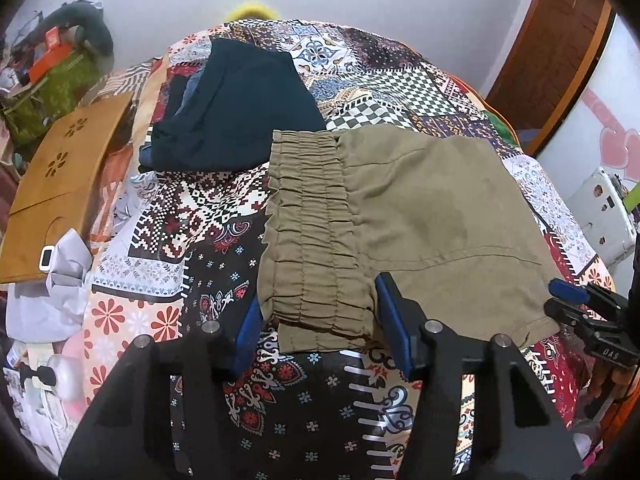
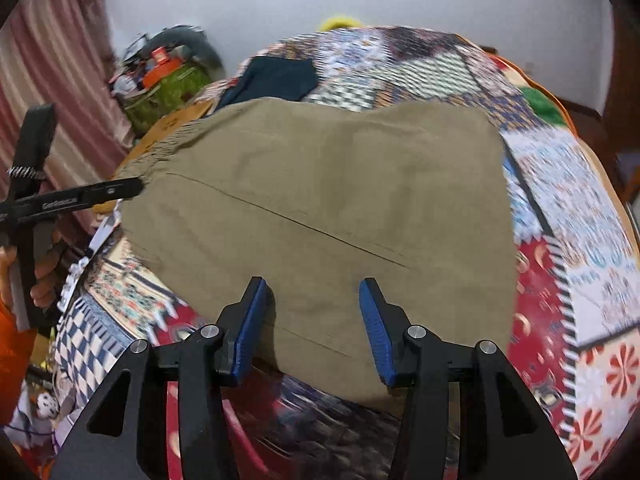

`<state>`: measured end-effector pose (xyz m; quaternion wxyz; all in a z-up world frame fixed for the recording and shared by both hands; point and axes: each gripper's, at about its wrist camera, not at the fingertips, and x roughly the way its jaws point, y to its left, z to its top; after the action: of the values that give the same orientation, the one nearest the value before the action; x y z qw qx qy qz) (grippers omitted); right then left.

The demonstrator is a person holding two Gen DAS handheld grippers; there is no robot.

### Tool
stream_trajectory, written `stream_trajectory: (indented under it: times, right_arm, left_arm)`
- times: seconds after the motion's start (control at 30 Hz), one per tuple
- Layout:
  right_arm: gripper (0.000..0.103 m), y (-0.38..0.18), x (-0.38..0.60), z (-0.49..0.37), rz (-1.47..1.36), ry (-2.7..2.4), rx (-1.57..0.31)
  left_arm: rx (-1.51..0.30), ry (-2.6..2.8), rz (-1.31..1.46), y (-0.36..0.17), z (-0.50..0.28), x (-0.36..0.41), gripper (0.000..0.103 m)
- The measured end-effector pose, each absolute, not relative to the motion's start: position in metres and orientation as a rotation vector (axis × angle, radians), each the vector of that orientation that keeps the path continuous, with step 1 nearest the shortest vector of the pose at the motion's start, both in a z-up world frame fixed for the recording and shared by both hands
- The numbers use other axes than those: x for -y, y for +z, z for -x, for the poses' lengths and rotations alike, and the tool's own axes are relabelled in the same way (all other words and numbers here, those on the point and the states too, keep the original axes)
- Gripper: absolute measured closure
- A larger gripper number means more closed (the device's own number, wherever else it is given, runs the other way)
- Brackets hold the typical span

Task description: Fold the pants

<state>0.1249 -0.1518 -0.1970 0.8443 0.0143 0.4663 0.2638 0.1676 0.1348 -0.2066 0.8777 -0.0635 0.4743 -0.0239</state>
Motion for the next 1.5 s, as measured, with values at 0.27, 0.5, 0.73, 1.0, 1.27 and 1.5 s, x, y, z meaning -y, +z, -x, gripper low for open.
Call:
stream_trajectory:
  times: [0.27,0.5,0.73,1.0,1.27,1.5]
  right_arm:
    - [0.058,-0.21,0.209,-0.116,-0.108,0.448,-1.03]
    - [0.057,-0.213,0.232,-0.109,-0.128,0.369,-1.052]
    - [0.055,-0.196,0.242,-0.108,-0.118,0.344,-1.03]
    - [0.05,-0.155,0.249,-0.136,-0.159,0.345,-0.907]
    - [0.047,-0.13,0.247,-0.183,-0.148,0.349,-0.832]
    - [0.047,-0.135,0.245,-0.232,-0.125,0.359,-0.845]
  left_arm:
    - [-0.987,-0.035,0.132,-0.211,-0.166,-0.136,0.041]
    - [-0.976,-0.011,0.096,-0.21,-0.165,-0.134,0.035]
    - [-0.983,-0.015,0.104,-0.191,-0.167,-0.137,0.034]
    - [-0.9,-0.008,0.112,-0.146,-0.189,-0.141,0.024]
    - [-0.905,0.008,0.083,-0.137,-0.233,-0.145,0.024]
    - [-0.957,0.01,0.108,-0.155,-0.274,-0.15,0.024]
